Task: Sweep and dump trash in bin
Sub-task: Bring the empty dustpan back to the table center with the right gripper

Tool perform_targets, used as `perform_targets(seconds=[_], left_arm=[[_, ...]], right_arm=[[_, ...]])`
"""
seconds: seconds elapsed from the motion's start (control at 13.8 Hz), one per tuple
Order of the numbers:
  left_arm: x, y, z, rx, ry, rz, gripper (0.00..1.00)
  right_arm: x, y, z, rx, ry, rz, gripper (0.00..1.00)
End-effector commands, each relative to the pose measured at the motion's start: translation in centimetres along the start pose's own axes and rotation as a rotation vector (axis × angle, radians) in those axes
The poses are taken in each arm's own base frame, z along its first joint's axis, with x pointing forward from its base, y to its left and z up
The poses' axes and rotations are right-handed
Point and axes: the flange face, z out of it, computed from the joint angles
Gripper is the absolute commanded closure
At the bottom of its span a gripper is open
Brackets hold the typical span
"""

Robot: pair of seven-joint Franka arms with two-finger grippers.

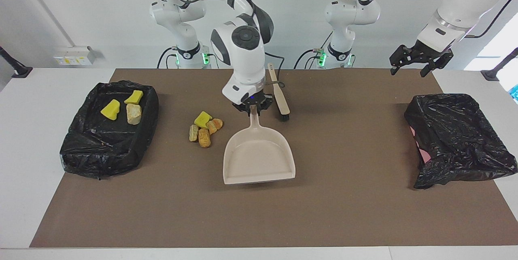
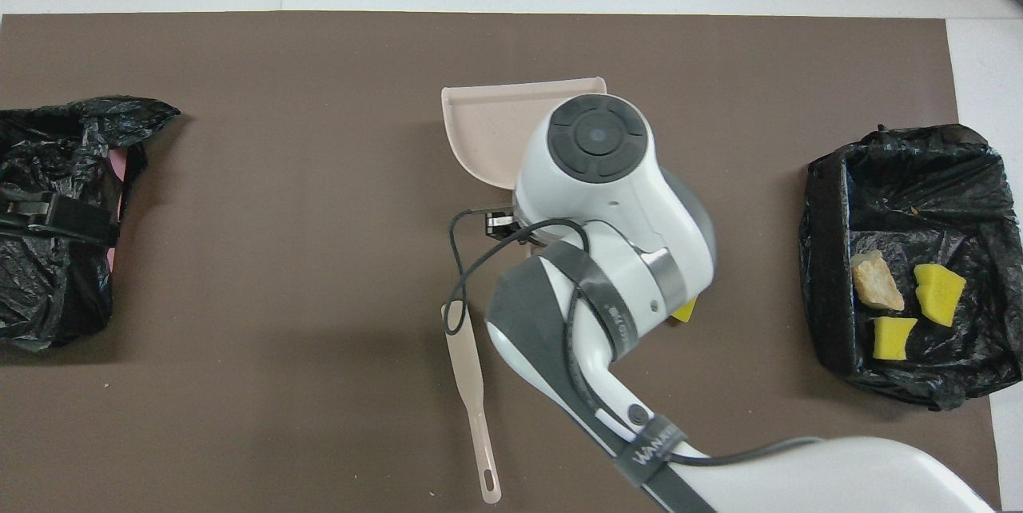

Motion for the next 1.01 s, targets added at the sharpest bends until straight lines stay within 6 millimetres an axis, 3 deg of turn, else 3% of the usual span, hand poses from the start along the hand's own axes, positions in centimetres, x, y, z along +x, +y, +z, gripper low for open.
perform_targets(seconds=[0.0, 0.29, 0.51, 0.58, 0.65, 0.72, 0.94], left_arm=[[-0.3, -0.1, -0.5, 0.018, -0.003, 0.004, 0.00], [-0.3, -0.1, -0.5, 0.018, -0.003, 0.004, 0.00], [-0.3, 0.2, -0.5, 0.017, -0.001, 0.001, 0.00], [-0.3, 0.5, -0.5, 0.019, 0.000, 0.012, 0.00], [-0.4, 0.6, -0.7, 0.019, 0.003, 0.014, 0.00], [-0.4, 0.4, -0.7, 0.016, 0.003, 0.008, 0.00], [0.3, 0.2, -0.8, 0.017, 0.056, 0.002, 0.00]], right_arm=[[3.2, -4.6, 4.5, 0.024, 0.053, 0.062, 1.00], [3.0, -4.9, 7.6, 0.008, 0.041, 0.045, 1.00], [3.2, -4.8, 8.4, 0.026, 0.074, 0.037, 1.00], [3.1, -4.8, 8.3, 0.020, 0.071, 0.034, 0.75], [2.8, -5.0, 8.1, 0.012, 0.068, 0.026, 0.21], [2.6, -4.7, 7.5, 0.005, 0.066, 0.022, 0.00], [-0.1, -4.7, 3.9, -0.014, 0.057, 0.020, 0.00]])
